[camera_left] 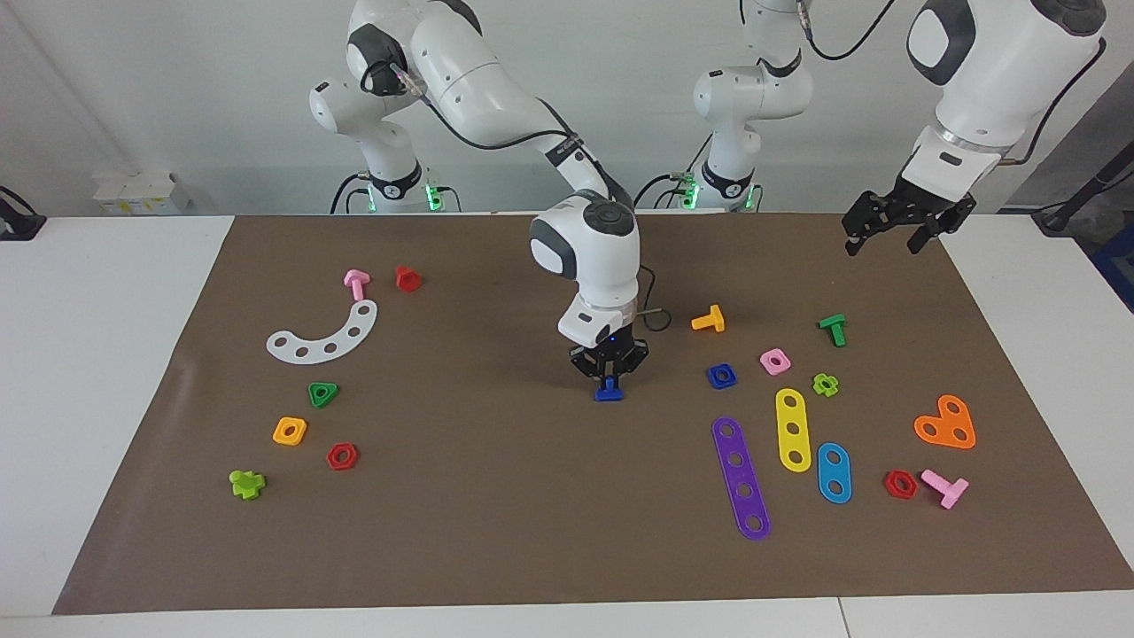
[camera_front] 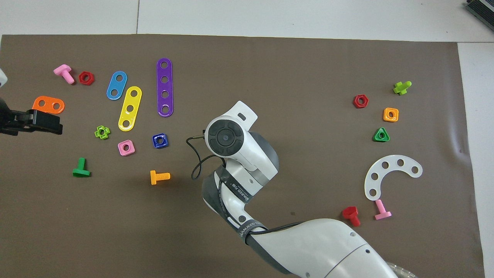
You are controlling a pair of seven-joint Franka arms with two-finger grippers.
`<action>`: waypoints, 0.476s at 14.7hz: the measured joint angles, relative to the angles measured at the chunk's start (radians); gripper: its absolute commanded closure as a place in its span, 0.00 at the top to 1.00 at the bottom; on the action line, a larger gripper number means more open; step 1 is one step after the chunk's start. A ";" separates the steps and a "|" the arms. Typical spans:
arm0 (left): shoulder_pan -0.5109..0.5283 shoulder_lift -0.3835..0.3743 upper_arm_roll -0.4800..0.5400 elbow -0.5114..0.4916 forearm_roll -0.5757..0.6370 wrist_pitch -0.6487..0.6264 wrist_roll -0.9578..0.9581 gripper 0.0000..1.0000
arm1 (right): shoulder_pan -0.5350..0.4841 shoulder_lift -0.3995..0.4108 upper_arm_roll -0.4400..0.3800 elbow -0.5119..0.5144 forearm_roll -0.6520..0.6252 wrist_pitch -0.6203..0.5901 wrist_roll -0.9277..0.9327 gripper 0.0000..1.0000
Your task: Unscrew and place screws in storage area
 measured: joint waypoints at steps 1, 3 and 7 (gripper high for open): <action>0.000 -0.002 0.000 -0.002 0.000 0.001 0.000 1.00 | -0.003 -0.002 -0.001 0.011 0.007 -0.003 0.000 0.00; 0.014 -0.008 0.002 -0.005 0.000 0.001 -0.020 1.00 | -0.024 -0.034 -0.005 0.033 0.025 -0.022 0.000 0.00; 0.083 -0.011 0.009 -0.006 0.000 0.001 -0.041 1.00 | -0.178 -0.241 -0.010 -0.065 0.082 -0.088 -0.071 0.00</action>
